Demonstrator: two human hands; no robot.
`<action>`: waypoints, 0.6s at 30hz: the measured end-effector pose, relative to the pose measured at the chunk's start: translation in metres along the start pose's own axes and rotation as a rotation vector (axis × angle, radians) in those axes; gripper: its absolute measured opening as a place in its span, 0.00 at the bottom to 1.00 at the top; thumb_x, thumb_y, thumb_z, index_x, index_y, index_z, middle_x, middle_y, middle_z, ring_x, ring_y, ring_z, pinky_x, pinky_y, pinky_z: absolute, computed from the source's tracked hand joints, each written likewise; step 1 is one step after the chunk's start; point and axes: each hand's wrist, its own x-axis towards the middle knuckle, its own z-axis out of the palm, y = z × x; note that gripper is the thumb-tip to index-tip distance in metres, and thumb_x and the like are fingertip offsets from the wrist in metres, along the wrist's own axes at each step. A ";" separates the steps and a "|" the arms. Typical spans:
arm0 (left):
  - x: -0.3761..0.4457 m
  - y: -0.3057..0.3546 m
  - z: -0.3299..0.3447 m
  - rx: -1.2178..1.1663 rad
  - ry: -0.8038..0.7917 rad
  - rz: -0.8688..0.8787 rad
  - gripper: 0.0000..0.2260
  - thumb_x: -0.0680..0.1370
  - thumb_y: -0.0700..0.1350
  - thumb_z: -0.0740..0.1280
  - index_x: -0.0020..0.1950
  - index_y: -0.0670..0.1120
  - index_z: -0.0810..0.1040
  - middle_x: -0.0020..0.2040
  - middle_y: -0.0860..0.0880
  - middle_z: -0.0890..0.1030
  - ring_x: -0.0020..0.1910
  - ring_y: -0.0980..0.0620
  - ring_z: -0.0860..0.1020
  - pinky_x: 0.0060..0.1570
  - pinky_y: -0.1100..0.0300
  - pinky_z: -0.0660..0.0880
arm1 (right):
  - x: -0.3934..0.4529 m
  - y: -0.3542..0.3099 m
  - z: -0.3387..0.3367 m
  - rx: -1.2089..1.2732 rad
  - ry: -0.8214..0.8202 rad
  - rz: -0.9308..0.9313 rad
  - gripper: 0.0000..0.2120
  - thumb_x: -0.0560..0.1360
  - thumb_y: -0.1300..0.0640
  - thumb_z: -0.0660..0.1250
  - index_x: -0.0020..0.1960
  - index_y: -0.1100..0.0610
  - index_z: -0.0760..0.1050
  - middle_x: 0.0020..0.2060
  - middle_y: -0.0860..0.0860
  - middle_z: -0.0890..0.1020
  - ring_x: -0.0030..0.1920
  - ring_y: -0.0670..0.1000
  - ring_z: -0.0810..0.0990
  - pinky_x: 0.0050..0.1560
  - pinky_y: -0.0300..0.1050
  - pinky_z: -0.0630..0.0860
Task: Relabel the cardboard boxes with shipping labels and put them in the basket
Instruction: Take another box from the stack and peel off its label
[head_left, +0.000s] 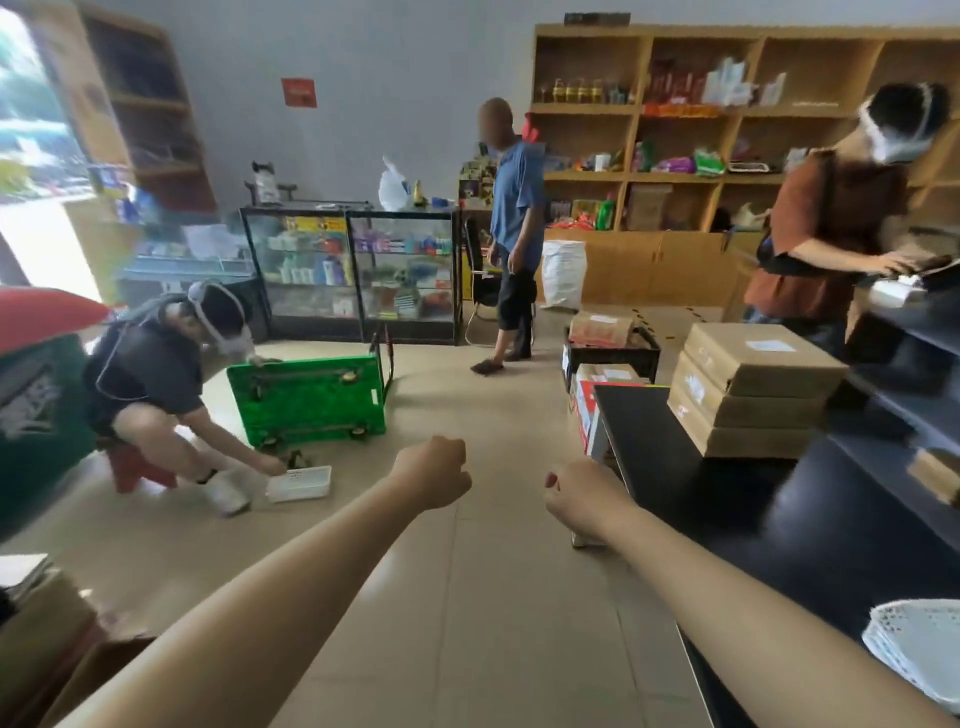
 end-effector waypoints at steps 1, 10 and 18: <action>0.020 -0.005 -0.001 -0.002 0.001 0.010 0.17 0.78 0.51 0.62 0.64 0.47 0.73 0.60 0.47 0.77 0.57 0.45 0.76 0.52 0.55 0.73 | 0.020 0.000 0.000 0.002 -0.006 0.001 0.13 0.74 0.57 0.56 0.52 0.54 0.78 0.53 0.54 0.80 0.55 0.57 0.75 0.51 0.46 0.72; 0.188 -0.031 -0.013 0.078 -0.026 0.086 0.16 0.78 0.52 0.61 0.63 0.47 0.73 0.59 0.47 0.76 0.56 0.46 0.76 0.47 0.56 0.73 | 0.176 0.016 -0.020 0.087 -0.011 0.078 0.14 0.72 0.56 0.59 0.54 0.53 0.77 0.51 0.52 0.80 0.53 0.55 0.76 0.49 0.44 0.74; 0.329 0.009 -0.004 0.125 -0.103 0.235 0.16 0.79 0.51 0.61 0.64 0.45 0.73 0.61 0.45 0.76 0.58 0.44 0.76 0.54 0.54 0.73 | 0.284 0.088 -0.026 0.072 0.003 0.168 0.10 0.75 0.55 0.62 0.55 0.55 0.75 0.54 0.53 0.78 0.53 0.54 0.77 0.54 0.51 0.78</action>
